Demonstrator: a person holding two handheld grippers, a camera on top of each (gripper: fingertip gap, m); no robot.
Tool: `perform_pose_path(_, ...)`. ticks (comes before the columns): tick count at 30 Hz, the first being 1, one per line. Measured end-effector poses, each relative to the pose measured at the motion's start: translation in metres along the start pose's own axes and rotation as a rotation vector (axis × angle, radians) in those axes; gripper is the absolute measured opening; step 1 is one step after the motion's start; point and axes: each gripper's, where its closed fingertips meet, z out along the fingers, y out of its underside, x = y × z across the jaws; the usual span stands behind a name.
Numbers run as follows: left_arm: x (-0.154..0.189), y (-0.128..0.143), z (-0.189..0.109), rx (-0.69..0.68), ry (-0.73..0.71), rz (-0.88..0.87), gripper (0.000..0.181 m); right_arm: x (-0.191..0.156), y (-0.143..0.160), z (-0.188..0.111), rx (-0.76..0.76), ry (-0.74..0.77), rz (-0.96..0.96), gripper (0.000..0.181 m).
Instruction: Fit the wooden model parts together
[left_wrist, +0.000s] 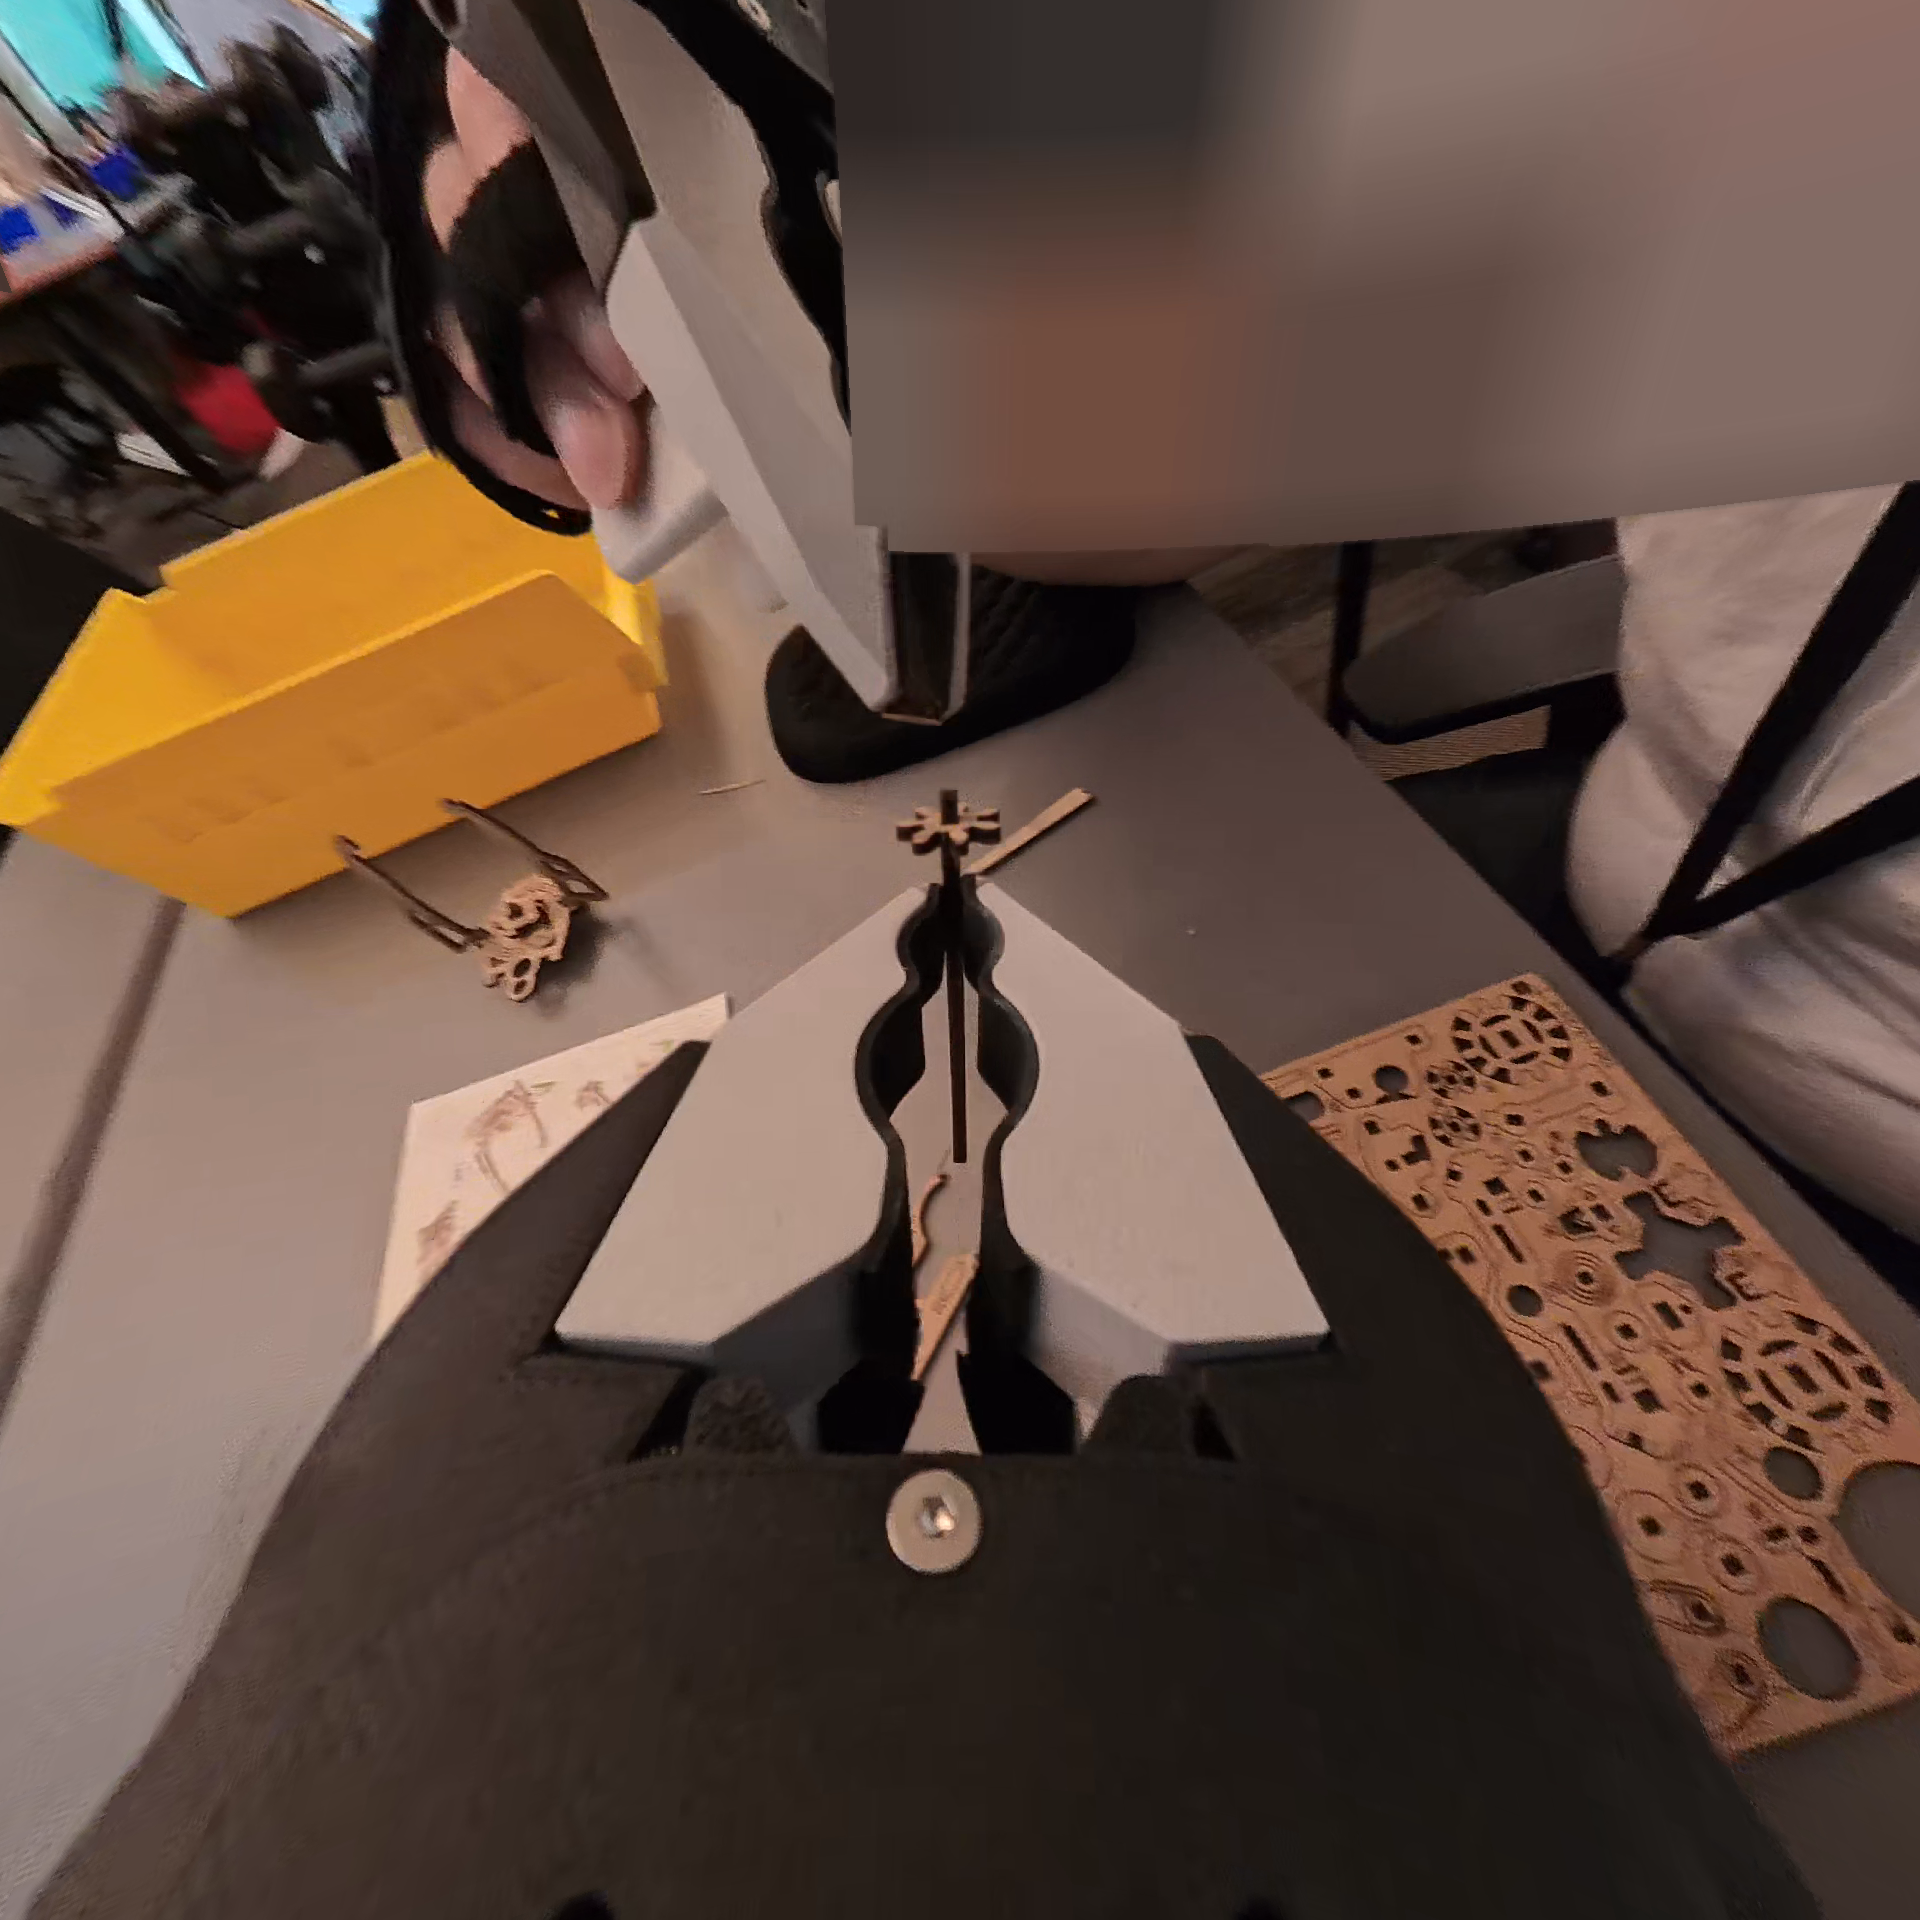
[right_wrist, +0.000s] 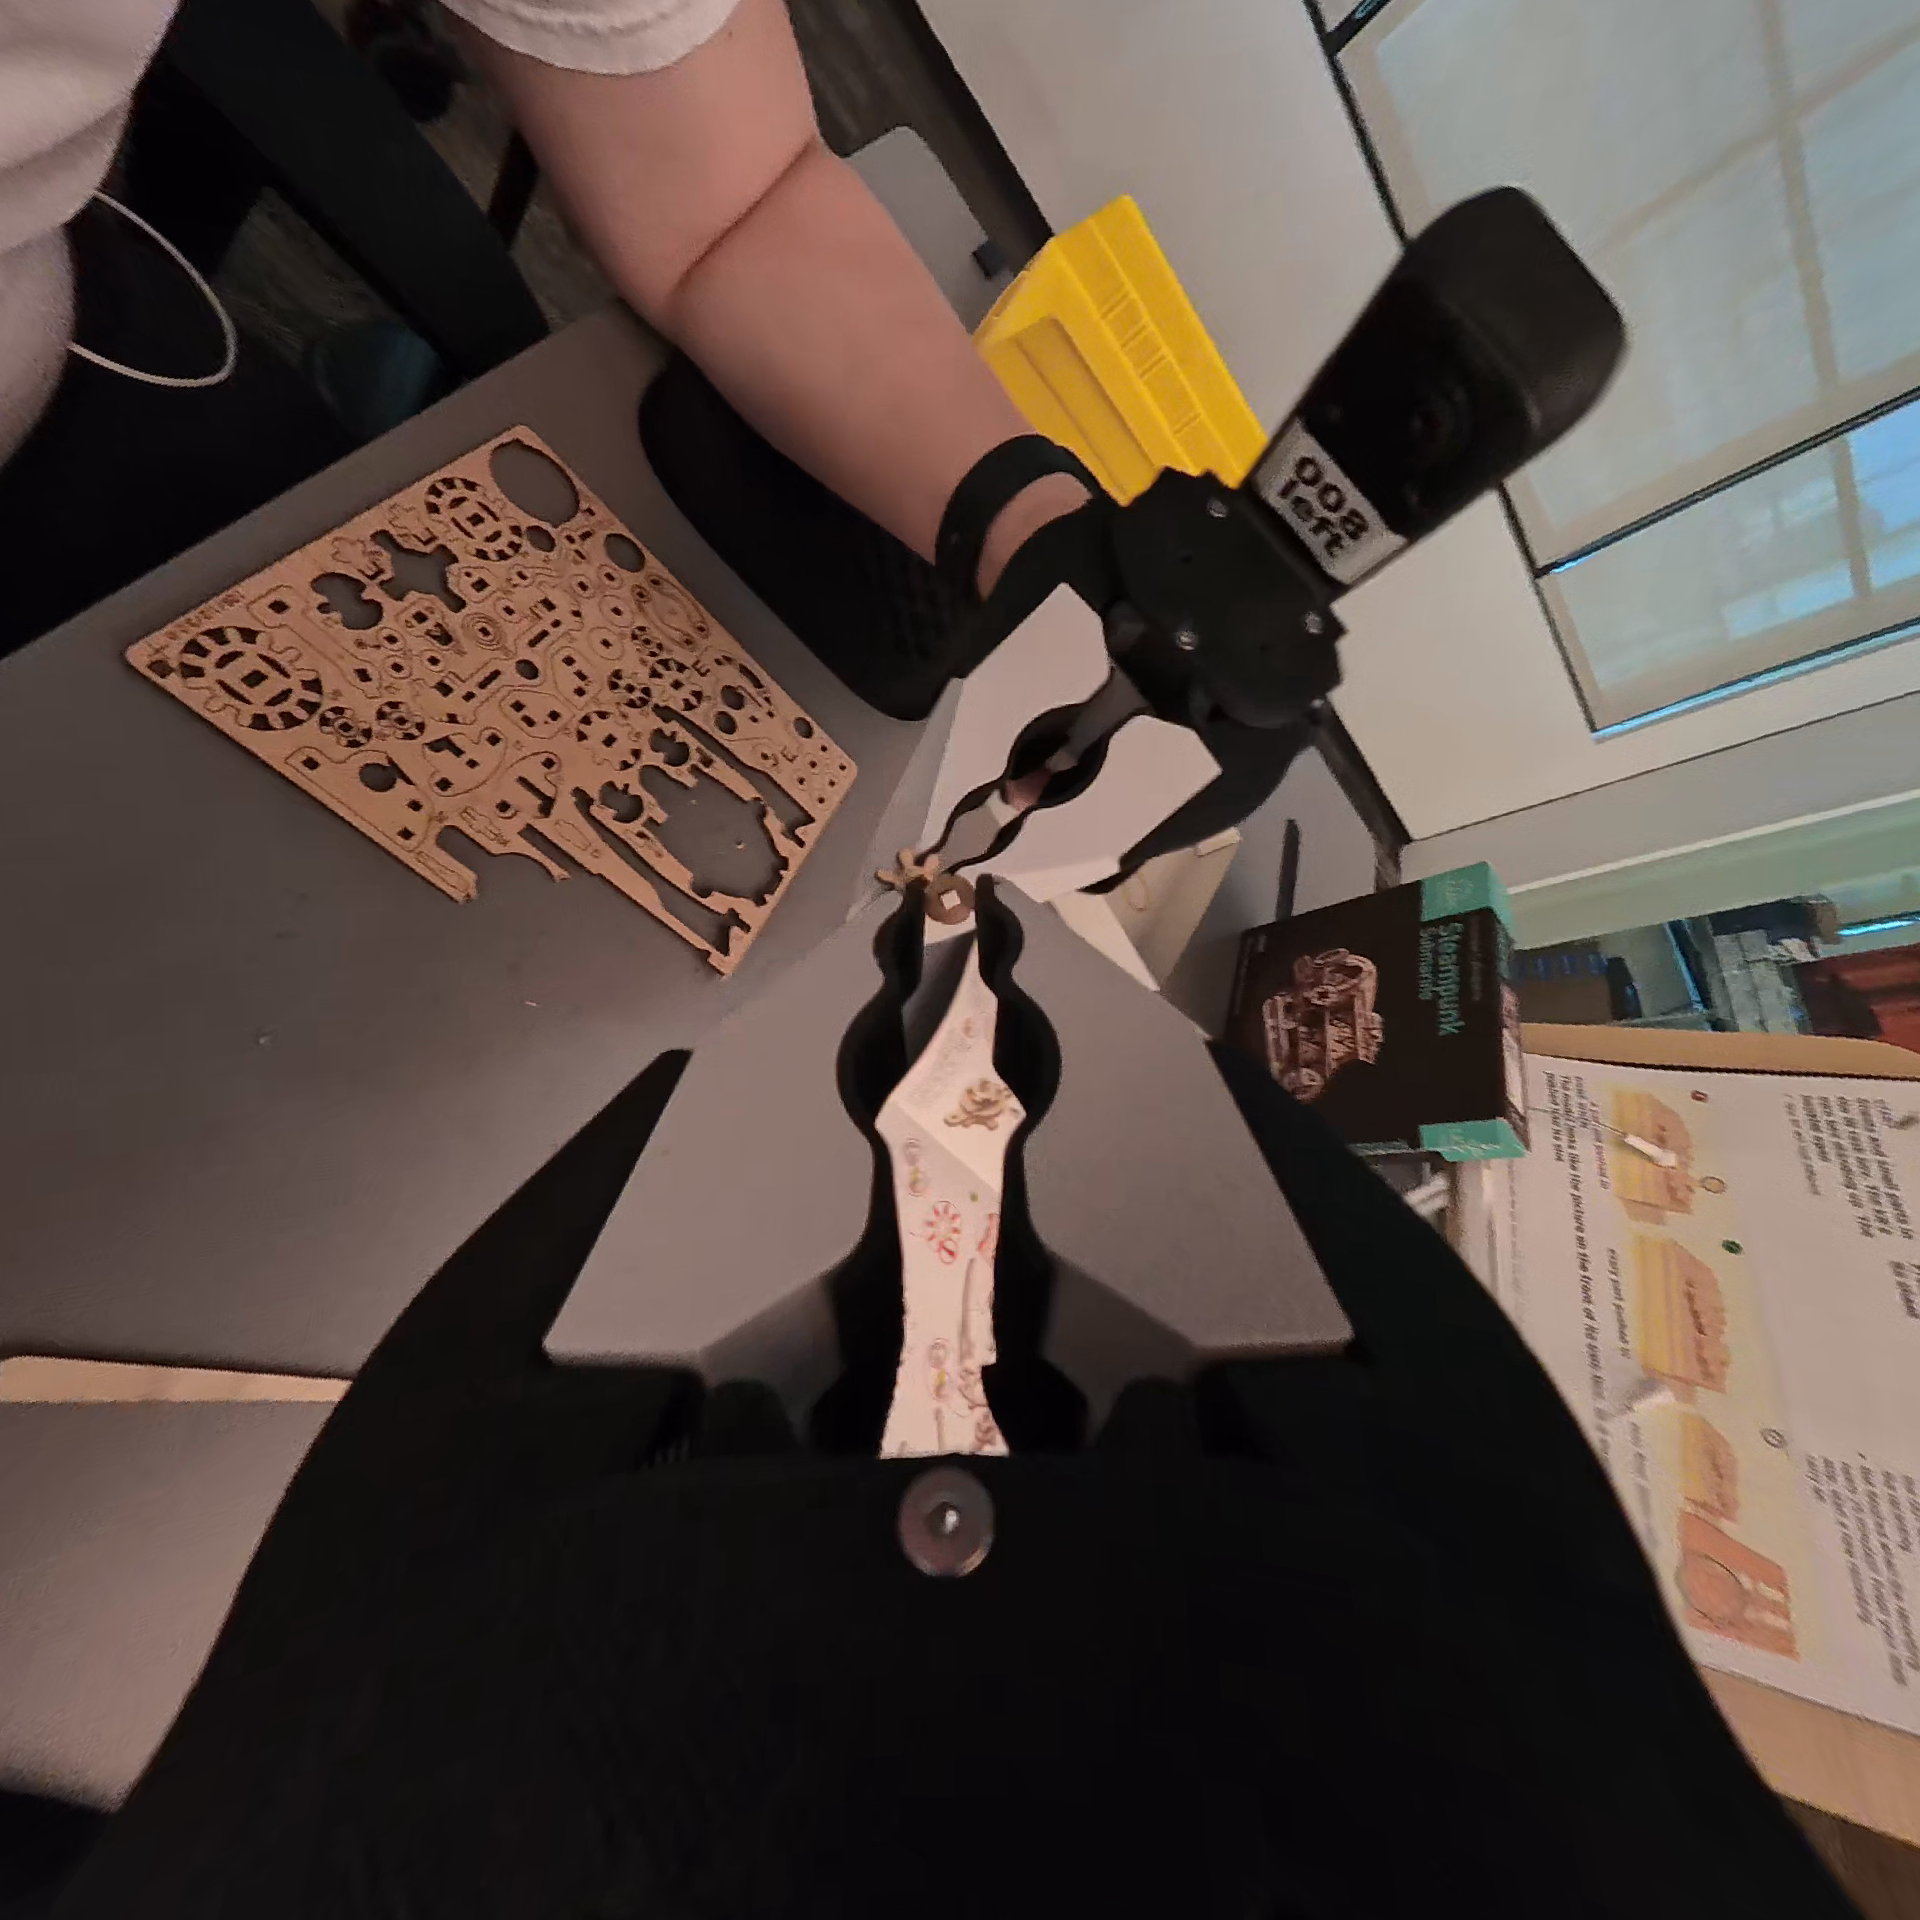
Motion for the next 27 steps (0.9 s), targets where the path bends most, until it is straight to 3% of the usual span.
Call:
perform_pose_path(8,0.015,0.011,0.007,-0.059,0.114,-0.055,0.000,-0.024,0.000,0.015,-0.008,-0.149,0.065,0.008)
perform_pose_path(27,0.023,0.015,0.009,-0.084,0.149,-0.033,0.000,-0.033,0.002,0.021,-0.006,-0.211,0.109,0.009)
